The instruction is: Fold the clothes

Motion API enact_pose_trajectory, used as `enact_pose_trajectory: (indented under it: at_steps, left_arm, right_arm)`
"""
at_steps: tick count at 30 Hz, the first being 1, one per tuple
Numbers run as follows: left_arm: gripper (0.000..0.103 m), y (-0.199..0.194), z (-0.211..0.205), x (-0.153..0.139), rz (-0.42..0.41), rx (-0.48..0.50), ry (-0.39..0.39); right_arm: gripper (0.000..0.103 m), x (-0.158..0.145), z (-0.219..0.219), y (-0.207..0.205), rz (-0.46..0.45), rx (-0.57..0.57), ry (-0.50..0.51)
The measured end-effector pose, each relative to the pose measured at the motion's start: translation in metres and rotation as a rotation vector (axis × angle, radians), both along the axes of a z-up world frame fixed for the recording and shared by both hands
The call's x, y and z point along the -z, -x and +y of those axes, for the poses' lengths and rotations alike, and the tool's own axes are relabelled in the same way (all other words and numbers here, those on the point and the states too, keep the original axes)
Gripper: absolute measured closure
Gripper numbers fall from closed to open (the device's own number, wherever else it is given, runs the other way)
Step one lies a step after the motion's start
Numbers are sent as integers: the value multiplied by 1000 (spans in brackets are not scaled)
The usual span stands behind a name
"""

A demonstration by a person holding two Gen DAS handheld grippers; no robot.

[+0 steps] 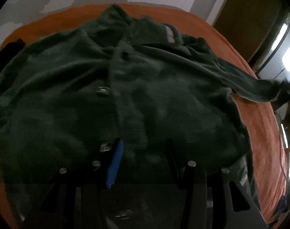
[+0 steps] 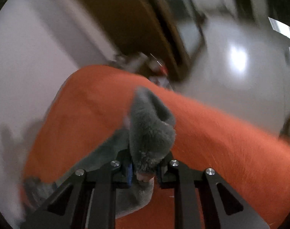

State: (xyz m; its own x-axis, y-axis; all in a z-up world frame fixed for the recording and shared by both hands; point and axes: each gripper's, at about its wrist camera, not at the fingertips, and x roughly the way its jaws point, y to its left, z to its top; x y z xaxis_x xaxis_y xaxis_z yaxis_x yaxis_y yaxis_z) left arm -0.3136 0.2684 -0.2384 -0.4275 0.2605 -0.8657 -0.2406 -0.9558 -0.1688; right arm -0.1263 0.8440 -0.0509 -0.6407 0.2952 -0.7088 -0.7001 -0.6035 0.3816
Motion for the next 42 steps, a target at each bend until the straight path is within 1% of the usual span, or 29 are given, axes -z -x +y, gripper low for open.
enact_pose_trajectory:
  at_steps: [4, 6, 9, 11, 12, 14, 15, 16, 17, 18, 19, 21, 22, 23, 24, 25, 26, 28, 29, 31, 35, 38, 40, 42]
  left_arm:
    - [52, 3, -34, -8, 19, -52, -8]
    - [52, 7, -53, -12, 34, -89, 18]
    - [52, 10, -85, -21, 52, -161, 24]
    - [52, 7, -105, -26, 69, -215, 36]
    - [52, 4, -115, -29, 81, -245, 48]
    - [52, -2, -134, -33, 106, -305, 71]
    - [52, -5, -144, -35, 118, -335, 83]
    - [52, -8, -154, -37, 130, -365, 95]
    - [52, -11, -164, -40, 142, -395, 107]
    - [52, -14, -174, -42, 154, -425, 118]
    - [52, -17, -184, -44, 164, -456, 129]
    - [52, -25, -209, -43, 158, -532, 140]
    - [52, -29, -218, -42, 146, -549, 132]
    - [52, -32, -227, -42, 135, -564, 125]
    - [52, -34, -231, -40, 123, -564, 125]
    - [52, -36, -233, -38, 112, -561, 127]
    - [52, -36, -233, -34, 99, -552, 123]
    - [52, -35, -229, -29, 78, -530, 96]
    - [52, -35, -227, -27, 67, -519, 82]
    - [52, -33, -220, -24, 49, -493, 52]
    - [51, -21, -194, -26, 50, -421, 15]
    - [49, -10, -173, -27, 55, -363, 9]
    - [45, -4, -161, -27, 57, -329, 12]
    - [43, 2, -150, -24, 51, -297, 21]
  right_arm:
    - [86, -70, -106, 50, 65, -345, -256]
    - [86, -103, -161, 74, 99, -518, -371]
    - [86, -127, -273, 99, 181, -792, -427]
    - [86, -130, -342, 108, 214, -955, -461]
    - [86, -130, -377, 111, 229, -1039, -475]
    - [86, -120, -452, 111, 251, -1216, -484]
    - [86, -111, -492, 111, 255, -1306, -482]
    - [86, -95, -532, 110, 238, -1390, -459]
    - [86, -80, -561, 110, 214, -1460, -421]
    - [81, -65, -587, 110, 182, -1522, -386]
    - [73, -50, -603, 110, 129, -1563, -365]
    - [66, -19, -633, 110, 21, -1631, -325]
    - [61, -7, -635, 110, -21, -1623, -311]
    - [57, -2, -630, 111, -28, -1608, -283]
    - [47, 3, -621, 111, -32, -1588, -249]
    - [41, 7, -604, 108, -32, -1557, -202]
    - [39, 9, -590, 106, -34, -1528, -165]
    - [38, 9, -562, 97, -39, -1482, -119]
    - [38, 7, -546, 93, -32, -1448, -111]
    - [38, 8, -507, 87, -24, -1352, -130]
    - [38, 29, -426, 88, -97, -1126, -142]
    - [38, 51, -378, 85, -158, -987, -187]
    - [38, 64, -355, 79, -195, -932, -203]
    - [38, 75, -340, 74, -223, -903, -215]
